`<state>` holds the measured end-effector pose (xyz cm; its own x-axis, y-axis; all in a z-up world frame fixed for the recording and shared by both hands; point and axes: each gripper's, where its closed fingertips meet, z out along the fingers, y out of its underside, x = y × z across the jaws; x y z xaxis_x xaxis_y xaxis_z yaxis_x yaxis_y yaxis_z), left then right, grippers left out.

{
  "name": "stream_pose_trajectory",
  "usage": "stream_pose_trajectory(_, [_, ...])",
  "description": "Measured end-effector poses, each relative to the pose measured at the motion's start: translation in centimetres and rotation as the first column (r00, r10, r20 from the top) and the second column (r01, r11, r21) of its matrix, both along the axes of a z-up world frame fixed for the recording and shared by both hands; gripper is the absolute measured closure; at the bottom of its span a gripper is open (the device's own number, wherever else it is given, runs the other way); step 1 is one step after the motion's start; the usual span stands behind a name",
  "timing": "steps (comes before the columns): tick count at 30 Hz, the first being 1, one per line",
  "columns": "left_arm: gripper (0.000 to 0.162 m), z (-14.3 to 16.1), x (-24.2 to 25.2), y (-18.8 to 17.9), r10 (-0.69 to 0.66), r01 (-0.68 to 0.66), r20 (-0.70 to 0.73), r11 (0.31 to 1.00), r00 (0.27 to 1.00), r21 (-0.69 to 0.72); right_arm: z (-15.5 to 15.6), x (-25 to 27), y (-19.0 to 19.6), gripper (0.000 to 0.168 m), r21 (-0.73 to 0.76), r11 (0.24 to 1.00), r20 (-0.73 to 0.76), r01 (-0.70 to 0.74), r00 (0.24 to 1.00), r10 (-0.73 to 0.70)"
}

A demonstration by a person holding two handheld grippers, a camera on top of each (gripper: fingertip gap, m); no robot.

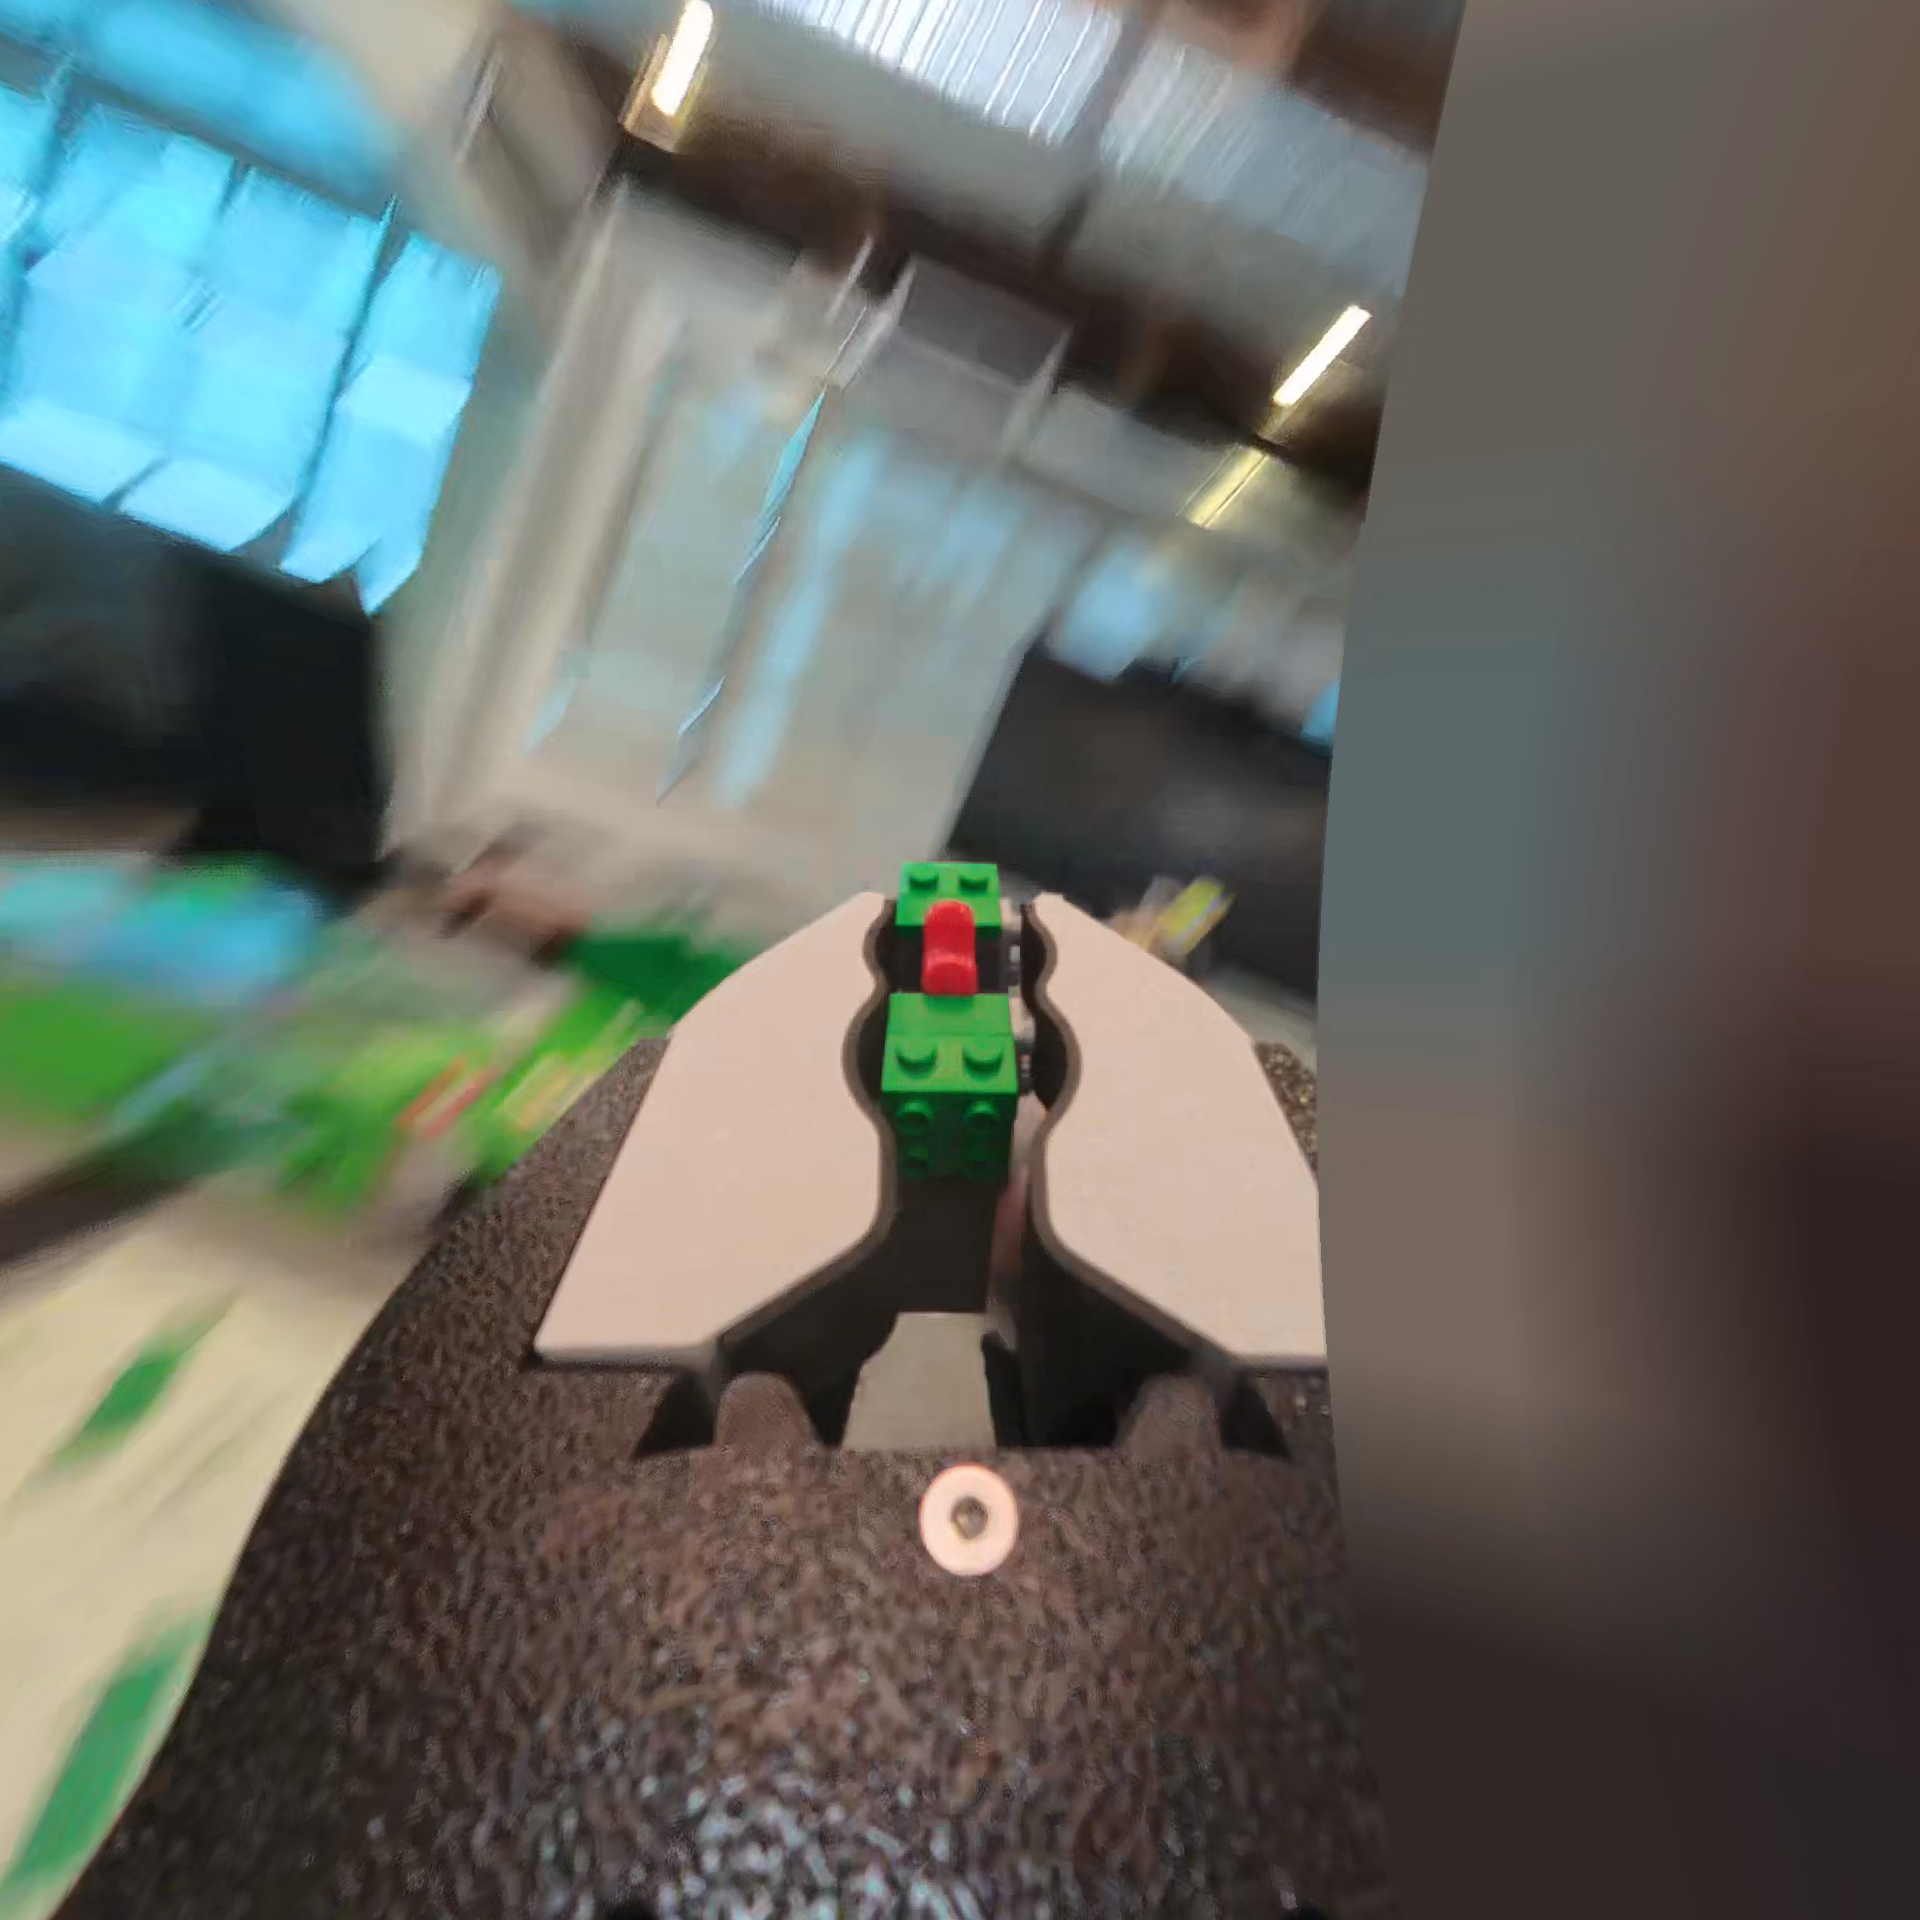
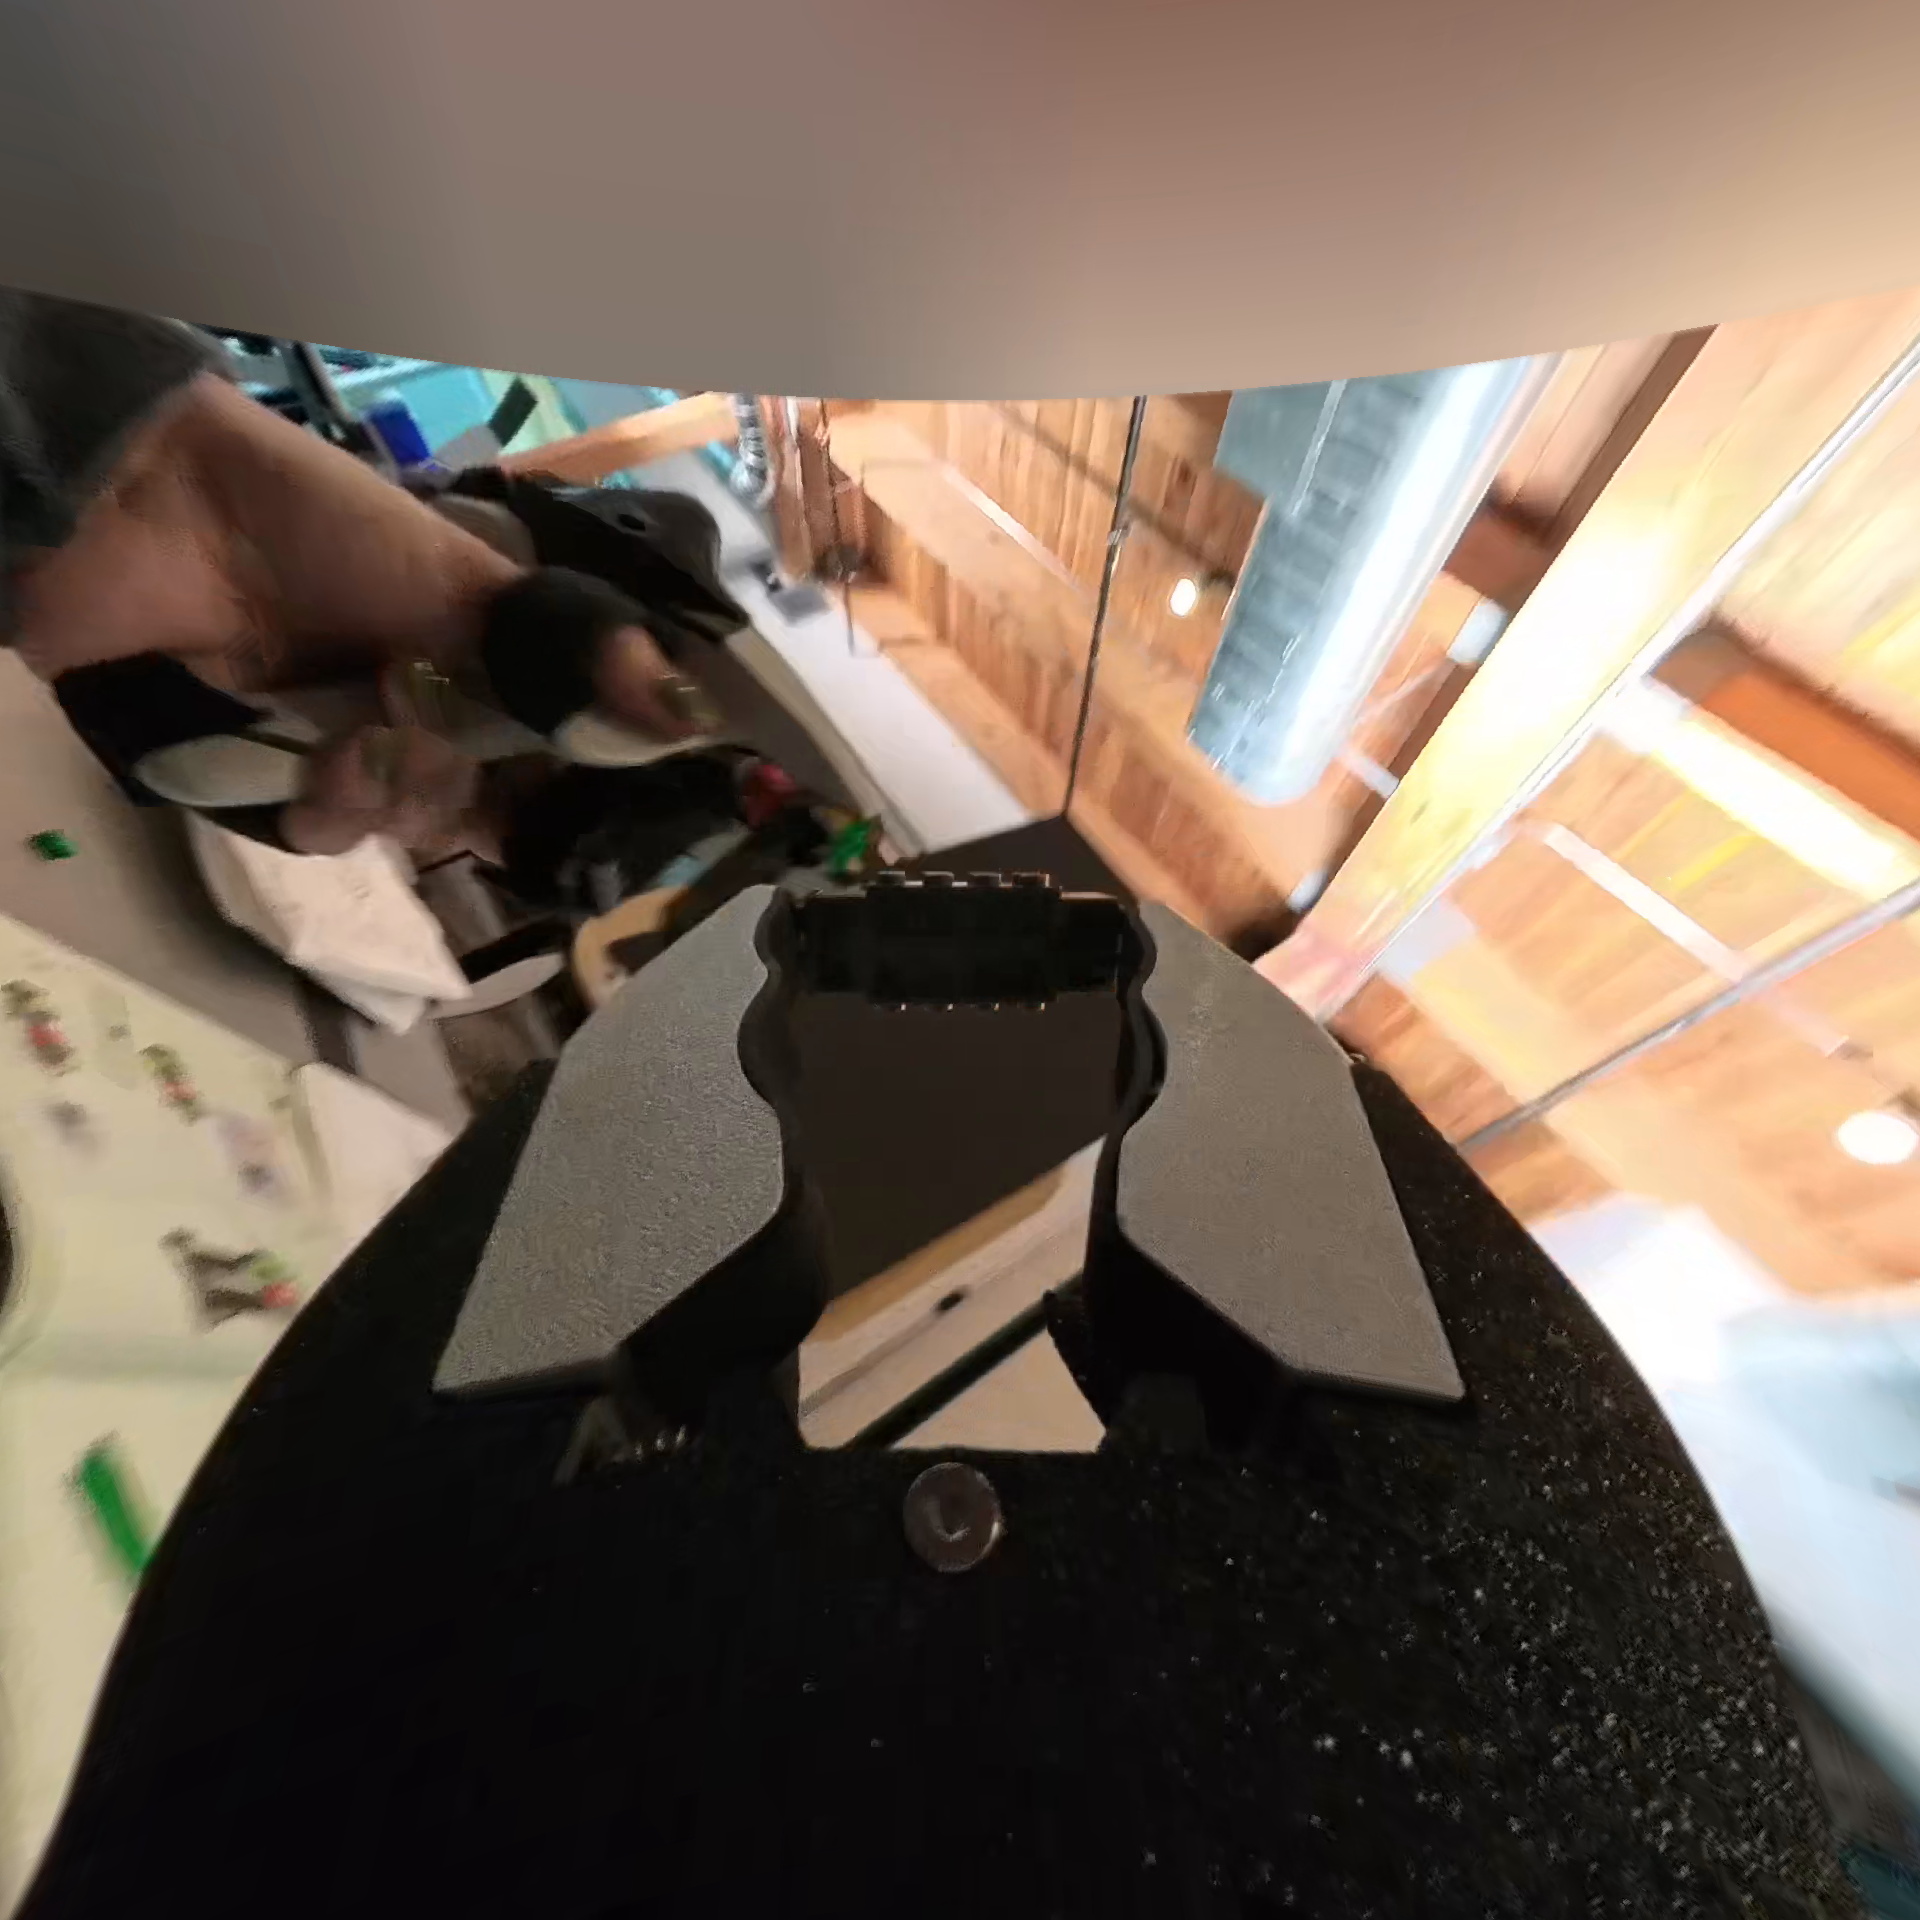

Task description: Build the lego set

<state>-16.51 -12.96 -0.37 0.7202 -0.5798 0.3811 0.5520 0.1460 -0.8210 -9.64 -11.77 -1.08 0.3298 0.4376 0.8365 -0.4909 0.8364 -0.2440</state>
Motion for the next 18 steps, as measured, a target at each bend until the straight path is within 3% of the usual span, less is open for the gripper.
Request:
stream_pose_trajectory(3, [0.14,-8.5,0.6,1.0,0.022,-0.066,-0.154,0.957,0.988,-0.284,-3.6,0.5,2.2,0.11,-0.165,0.986,0.14,0.0,0.99,0.023])
stream_pose_trajectory(7, [0.14,-16.1,2.4,0.9,-0.05,-0.007,-0.096,0.856,0.994,-0.518,-7.3,0.7,3.4,0.11,-0.278,0.96,0.25,0.023,0.967,0.049])
stream_pose_trajectory(10, [0.14,-19.1,2.8,1.2,-0.03,0.018,-0.008,0.79,1.0,-0.613,-8.8,0.5,3.4,0.11,-0.325,0.946,0.3,0.007,0.949,0.096])
stream_pose_trajectory(16, [0.14,-21.9,2.9,1.5,-0.008,0.077,0.099,0.692,0.995,-0.718,-10.4,-0.1,3.4,0.11,-0.425,0.904,0.347,-0.043,0.915,0.206])
stream_pose_trajectory(17, [0.136,-22.3,2.8,1.5,-0.006,0.091,0.119,0.681,0.993,-0.727,-10.7,-0.1,3.4,0.11,-0.435,0.899,0.351,-0.048,0.91,0.219])
stream_pose_trajectory(18, [0.122,-22.7,2.6,1.6,0.006,0.097,0.136,0.666,0.991,-0.739,-10.9,-0.2,3.4,0.11,-0.447,0.893,0.36,-0.053,0.903,0.234])
